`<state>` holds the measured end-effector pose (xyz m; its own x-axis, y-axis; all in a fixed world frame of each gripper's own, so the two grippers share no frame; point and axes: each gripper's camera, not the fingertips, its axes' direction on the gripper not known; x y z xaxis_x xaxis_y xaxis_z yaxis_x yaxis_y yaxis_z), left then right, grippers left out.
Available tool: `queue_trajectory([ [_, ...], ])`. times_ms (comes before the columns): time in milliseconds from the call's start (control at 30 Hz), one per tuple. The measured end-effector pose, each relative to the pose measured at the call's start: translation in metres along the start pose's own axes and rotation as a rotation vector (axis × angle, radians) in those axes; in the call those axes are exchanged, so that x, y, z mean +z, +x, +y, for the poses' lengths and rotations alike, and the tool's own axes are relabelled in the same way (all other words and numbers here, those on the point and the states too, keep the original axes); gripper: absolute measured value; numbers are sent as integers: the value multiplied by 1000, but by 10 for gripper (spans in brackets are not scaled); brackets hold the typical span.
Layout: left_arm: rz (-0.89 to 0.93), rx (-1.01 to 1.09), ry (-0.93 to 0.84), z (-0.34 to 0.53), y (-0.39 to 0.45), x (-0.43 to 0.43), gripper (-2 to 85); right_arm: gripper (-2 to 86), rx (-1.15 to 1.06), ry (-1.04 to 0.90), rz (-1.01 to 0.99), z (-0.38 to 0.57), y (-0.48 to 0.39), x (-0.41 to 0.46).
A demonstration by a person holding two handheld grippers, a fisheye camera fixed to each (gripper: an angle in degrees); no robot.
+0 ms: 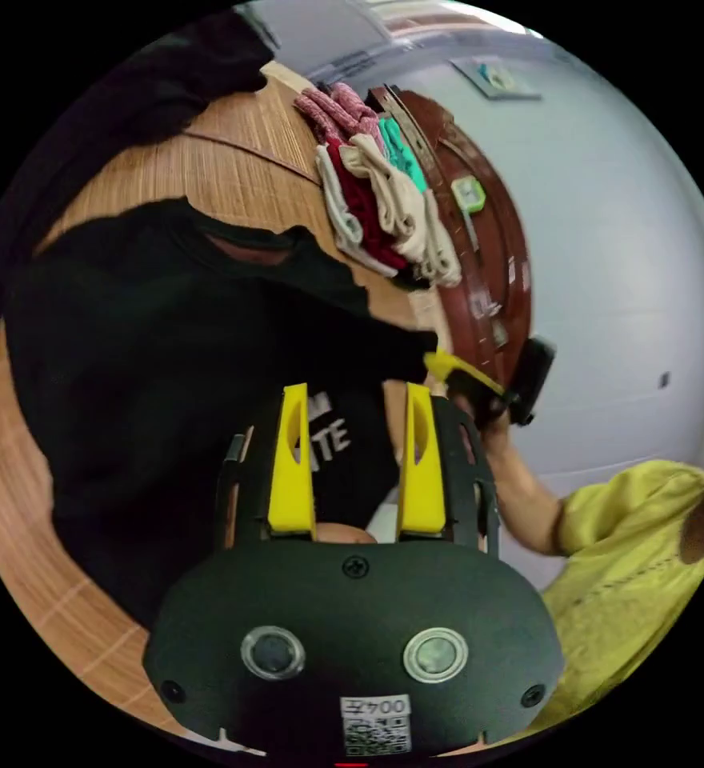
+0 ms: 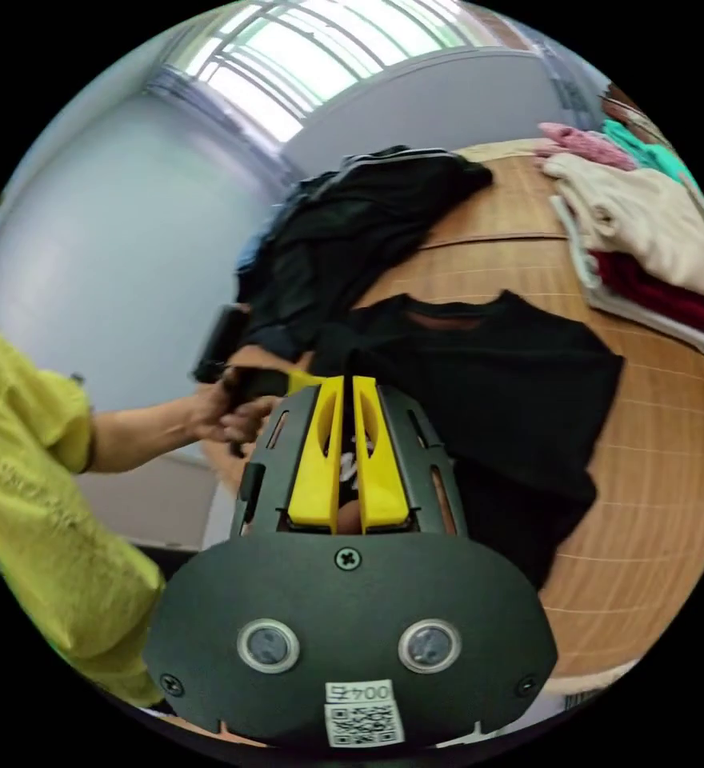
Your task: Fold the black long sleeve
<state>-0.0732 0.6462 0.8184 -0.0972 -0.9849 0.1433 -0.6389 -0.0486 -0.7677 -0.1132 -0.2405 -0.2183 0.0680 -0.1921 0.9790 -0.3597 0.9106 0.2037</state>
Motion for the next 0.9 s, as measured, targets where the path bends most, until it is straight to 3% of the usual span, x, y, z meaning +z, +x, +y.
queue_trajectory([
  [167, 251, -127, -2, 28, -40, 9, 204, 5, -94, -87, -238, 34, -28, -10],
  [300, 380, -152, 76, 43, -56, 4, 219, 3, -179, -213, -239, 44, -40, 2],
  [400, 305, -109, 34, 46, -62, 3, 206, 2, -241, -266, -243, 48, -54, 12],
  [467, 157, -40, -27, 50, -62, -2, 97, 2, -283, -291, -271, 48, -63, 16],
  [533, 144, -29, 38, 58, -65, -17, 55, 2, -312, -293, -277, 49, -69, 16],
  [667, 172, 41, 244, 88, -61, -58, 49, 2, -316, -218, -361, 46, -72, 4],
  [900, 120, 77, 286, 97, -68, -64, 49, 2, -330, -183, -347, 46, -72, -5],
])
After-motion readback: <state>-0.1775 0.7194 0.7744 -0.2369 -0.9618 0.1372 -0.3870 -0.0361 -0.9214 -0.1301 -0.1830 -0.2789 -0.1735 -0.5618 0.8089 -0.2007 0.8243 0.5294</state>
